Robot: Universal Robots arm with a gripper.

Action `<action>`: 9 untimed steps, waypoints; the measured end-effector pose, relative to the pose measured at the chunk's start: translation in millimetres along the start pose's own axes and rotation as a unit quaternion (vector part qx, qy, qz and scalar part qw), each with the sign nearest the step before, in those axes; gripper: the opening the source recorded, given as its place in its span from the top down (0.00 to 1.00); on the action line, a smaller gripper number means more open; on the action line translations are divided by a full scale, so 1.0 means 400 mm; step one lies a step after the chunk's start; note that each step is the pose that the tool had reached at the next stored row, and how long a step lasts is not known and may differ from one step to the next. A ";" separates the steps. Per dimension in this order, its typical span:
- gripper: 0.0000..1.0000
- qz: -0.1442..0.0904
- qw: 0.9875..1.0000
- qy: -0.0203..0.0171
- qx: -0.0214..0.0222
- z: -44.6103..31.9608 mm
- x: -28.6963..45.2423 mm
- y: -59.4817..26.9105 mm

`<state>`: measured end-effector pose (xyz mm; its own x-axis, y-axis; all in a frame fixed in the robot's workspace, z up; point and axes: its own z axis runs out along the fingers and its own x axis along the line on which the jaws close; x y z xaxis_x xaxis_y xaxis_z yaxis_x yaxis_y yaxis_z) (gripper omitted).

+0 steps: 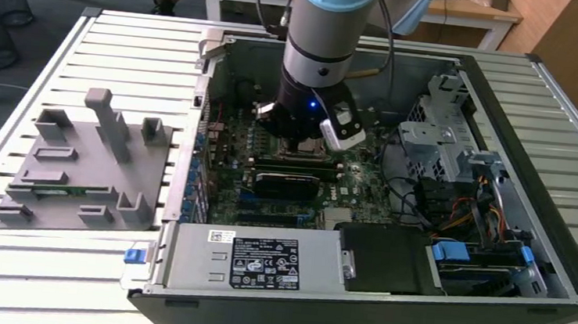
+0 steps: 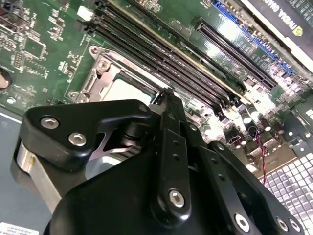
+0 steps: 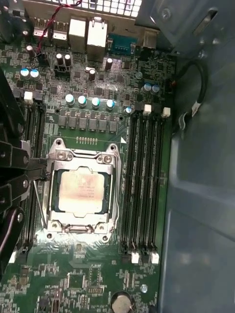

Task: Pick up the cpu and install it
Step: 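Install the second cpu locking lever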

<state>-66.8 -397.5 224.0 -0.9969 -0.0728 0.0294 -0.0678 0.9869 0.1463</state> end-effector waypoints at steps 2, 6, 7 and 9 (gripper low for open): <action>0.89 0.000 1.000 0.001 0.000 0.006 0.004 -0.001; 0.89 0.000 1.000 0.001 -0.001 0.011 0.007 -0.004; 0.89 0.000 1.000 0.001 -0.003 0.011 0.007 -0.006; 0.89 0.000 1.000 0.001 -0.006 0.010 0.008 -0.011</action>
<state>-69.7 -401.6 219.5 -0.9968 -0.0732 0.0320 -0.0672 0.9850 0.1588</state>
